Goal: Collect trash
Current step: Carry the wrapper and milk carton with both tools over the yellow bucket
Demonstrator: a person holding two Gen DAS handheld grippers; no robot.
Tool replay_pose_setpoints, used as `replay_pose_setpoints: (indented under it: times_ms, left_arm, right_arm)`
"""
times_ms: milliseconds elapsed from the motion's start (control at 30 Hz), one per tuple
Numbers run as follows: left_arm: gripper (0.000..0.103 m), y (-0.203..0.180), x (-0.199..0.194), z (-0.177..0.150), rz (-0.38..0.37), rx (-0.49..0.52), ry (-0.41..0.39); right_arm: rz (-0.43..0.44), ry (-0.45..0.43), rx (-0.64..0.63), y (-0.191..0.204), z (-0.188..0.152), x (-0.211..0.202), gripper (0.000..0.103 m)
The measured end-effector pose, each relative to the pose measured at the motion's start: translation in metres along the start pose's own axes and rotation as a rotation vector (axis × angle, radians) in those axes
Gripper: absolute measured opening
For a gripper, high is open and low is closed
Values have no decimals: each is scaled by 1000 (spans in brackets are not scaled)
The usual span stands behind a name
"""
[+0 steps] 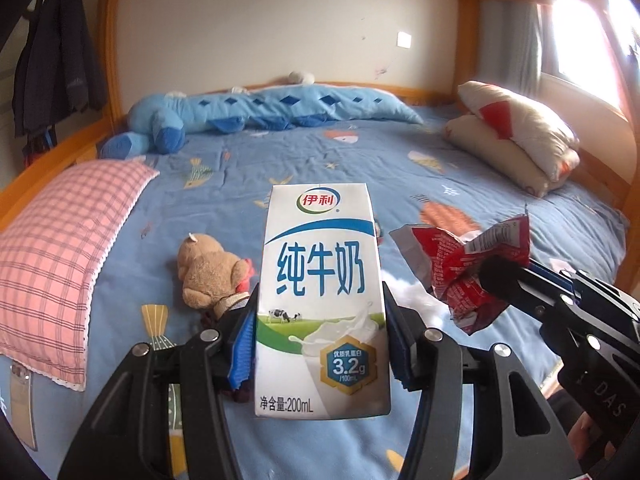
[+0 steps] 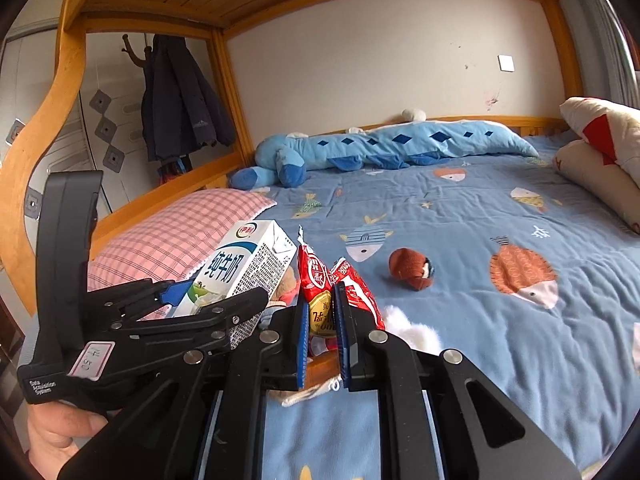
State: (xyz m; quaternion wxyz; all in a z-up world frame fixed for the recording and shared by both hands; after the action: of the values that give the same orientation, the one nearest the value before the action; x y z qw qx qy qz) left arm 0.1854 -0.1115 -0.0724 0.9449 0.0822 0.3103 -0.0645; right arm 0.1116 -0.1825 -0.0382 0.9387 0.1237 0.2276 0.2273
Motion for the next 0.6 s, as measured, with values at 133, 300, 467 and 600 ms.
replay_pose_setpoints:
  times_ms: [133, 300, 467, 600]
  left_arm:
    - [54, -18, -23, -7, -41, 9, -10]
    - [54, -52, -51, -15, -110, 48, -36]
    - [54, -106, -77, -30, -237, 87, -42]
    - [54, -155, -96, -48, -323, 150, -42]
  right_arm:
    - [-29, -25, 0, 1, -2, -31, 12]
    - [-81, -47, -6, -3, -11, -73, 12]
    - [-154, -68, 20, -16, -30, -129, 12]
    - [-234, -86, 40, -32, -46, -172, 12]
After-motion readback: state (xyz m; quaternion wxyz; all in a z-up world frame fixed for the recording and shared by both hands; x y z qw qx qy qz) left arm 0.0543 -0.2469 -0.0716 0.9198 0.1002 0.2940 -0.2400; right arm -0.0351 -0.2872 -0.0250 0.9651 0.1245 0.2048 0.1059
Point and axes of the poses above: each gripper's, at about its wrist camera, not at the fingertips, and x roughly the way its jaws point, y to its left, z to its top, the point moved 10 cm from there along x, roughly the way its jaws point, and after that the axes turned 11 degrees about z, right-handed, at the moved point
